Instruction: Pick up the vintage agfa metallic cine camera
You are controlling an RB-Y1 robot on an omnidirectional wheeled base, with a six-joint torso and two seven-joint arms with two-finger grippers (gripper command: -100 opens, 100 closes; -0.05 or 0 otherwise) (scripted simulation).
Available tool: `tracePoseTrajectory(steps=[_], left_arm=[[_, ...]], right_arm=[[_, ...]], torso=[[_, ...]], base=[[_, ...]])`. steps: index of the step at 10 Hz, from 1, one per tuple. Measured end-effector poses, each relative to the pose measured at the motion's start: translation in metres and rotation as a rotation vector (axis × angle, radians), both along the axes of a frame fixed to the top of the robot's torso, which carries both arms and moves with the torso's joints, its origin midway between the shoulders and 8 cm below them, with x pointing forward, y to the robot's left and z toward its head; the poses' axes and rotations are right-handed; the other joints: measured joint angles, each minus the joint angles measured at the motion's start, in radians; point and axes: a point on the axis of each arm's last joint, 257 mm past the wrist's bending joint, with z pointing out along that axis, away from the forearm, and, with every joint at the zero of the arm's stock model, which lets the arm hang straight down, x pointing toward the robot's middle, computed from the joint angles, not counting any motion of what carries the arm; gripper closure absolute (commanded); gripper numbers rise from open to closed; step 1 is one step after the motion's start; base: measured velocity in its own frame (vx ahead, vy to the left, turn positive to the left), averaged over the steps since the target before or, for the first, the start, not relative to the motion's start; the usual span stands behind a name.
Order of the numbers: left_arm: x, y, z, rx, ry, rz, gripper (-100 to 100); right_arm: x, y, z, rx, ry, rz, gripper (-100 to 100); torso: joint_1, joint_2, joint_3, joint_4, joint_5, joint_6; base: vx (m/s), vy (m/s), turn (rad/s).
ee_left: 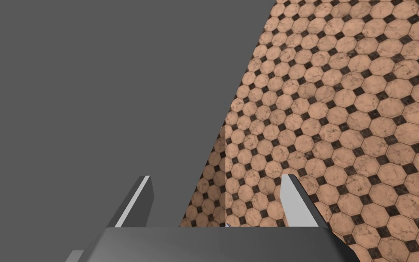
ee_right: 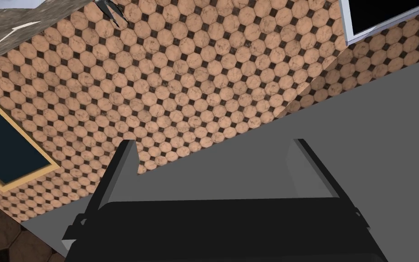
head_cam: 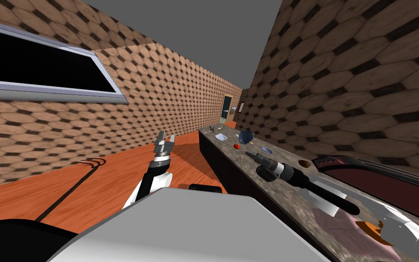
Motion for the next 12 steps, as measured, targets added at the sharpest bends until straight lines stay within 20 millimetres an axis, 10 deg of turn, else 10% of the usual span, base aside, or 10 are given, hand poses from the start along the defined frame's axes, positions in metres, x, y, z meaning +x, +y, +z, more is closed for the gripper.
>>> tracePoseTrajectory(steps=[12], left_arm=[[0.0,0.0,0.0,0.0,0.0,0.0,0]], right_arm=[[-0.005,-0.021,-0.049,-0.301,0.192,0.116,-100]], torso=[[0.0,-0.001,-0.001,0.0,0.0,0.0]], base=[[0.026,-0.002,0.074]])
